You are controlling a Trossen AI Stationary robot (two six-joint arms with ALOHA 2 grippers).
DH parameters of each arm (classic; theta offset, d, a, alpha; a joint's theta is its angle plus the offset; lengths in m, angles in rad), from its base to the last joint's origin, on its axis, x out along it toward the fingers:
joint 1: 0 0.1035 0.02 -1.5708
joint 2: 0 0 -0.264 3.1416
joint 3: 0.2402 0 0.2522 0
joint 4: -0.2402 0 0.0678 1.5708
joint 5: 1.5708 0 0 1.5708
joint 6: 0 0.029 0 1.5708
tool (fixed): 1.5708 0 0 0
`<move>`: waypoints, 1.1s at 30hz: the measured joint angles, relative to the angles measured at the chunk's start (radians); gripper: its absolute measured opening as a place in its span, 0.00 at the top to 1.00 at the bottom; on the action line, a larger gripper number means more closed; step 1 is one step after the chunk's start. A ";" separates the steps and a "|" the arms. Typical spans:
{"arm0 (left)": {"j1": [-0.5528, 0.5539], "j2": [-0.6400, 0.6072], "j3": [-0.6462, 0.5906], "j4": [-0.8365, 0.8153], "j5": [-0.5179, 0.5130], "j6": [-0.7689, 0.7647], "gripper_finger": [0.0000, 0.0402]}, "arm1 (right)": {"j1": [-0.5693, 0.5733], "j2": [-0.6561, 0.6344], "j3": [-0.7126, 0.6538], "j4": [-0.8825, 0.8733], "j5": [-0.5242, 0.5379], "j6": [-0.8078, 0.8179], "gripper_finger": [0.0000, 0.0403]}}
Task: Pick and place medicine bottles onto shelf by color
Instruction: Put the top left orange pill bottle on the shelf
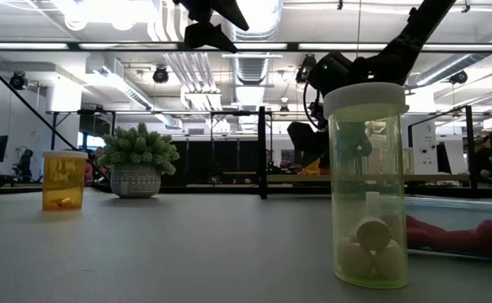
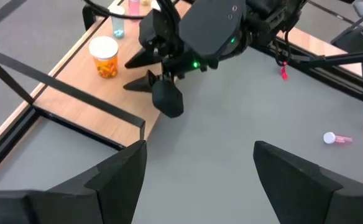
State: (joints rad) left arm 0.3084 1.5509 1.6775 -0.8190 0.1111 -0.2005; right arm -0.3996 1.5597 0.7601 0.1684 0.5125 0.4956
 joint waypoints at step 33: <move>0.001 0.000 -0.008 -0.029 -0.002 0.104 0.31 | 0.011 -0.291 -0.001 -0.247 -0.230 -0.208 0.48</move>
State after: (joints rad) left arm 0.3096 1.5509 1.6695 -0.8477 0.1096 -0.0963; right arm -0.3885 1.2685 0.7592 -0.0789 0.2823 0.2880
